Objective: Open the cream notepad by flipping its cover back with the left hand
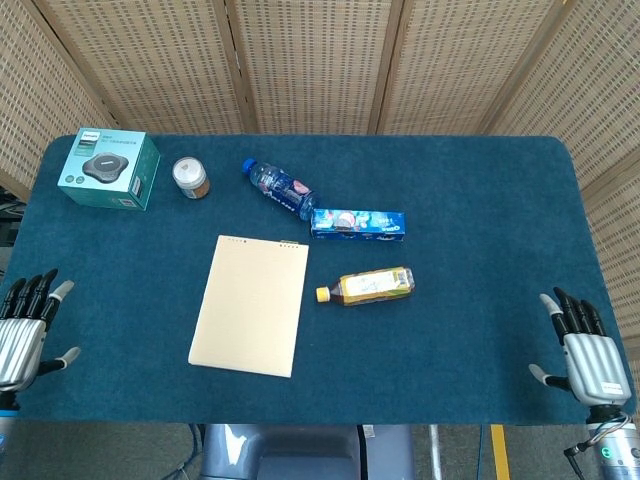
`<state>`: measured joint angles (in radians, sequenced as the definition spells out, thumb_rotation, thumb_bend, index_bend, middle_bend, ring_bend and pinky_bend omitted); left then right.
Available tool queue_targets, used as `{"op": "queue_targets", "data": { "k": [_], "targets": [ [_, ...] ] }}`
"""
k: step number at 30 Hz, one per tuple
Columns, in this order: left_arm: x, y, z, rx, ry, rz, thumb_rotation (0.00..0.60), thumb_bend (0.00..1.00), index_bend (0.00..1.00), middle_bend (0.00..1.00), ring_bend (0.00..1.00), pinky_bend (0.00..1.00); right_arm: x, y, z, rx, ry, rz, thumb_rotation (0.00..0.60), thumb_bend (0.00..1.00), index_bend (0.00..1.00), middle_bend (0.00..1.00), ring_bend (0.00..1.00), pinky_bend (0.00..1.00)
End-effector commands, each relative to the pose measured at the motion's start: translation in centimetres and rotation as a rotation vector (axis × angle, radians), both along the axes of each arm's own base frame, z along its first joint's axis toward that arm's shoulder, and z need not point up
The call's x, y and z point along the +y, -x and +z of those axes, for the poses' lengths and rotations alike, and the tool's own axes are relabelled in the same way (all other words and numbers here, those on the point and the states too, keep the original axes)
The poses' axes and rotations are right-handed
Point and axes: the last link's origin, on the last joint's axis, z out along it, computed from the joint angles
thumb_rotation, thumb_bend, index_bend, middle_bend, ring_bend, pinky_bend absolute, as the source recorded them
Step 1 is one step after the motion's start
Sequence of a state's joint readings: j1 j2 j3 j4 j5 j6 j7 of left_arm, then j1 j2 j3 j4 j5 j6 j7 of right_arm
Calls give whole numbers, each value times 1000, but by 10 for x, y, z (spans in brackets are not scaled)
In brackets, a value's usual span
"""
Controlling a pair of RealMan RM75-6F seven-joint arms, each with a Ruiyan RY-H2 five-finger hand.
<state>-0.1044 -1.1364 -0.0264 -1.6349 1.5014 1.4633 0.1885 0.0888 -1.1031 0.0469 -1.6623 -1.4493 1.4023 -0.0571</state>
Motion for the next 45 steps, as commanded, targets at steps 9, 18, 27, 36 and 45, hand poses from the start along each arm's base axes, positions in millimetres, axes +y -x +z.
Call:
{"op": "queue_targets", "data": {
  "k": [9,18,27,36,45],
  "targets": [
    [5,-18,-33,22,80,-27,600,76,0,0,0,0,0,1,0,-5,2,-7,600,53,17,0,0,0],
    [13,-43,-75,39,185,-96,600,228,0,0,0,0,-1,1,0,-22,-3,-11,600,53,17,0,0,0],
    [21,-73,-114,34,230,-176,600,316,0,0,0,0,-1,1,-1,-41,-15,-17,600,53,17,0,0,0],
    [17,-91,-146,83,297,-221,600,322,0,0,0,0,-2,1,-1,-61,-22,-23,600,53,17,0,0,0],
    [12,-100,-165,111,336,-227,600,312,0,0,0,0,-2,1,-1,-74,-25,-27,600,53,17,0,0,0]
  ]
}}
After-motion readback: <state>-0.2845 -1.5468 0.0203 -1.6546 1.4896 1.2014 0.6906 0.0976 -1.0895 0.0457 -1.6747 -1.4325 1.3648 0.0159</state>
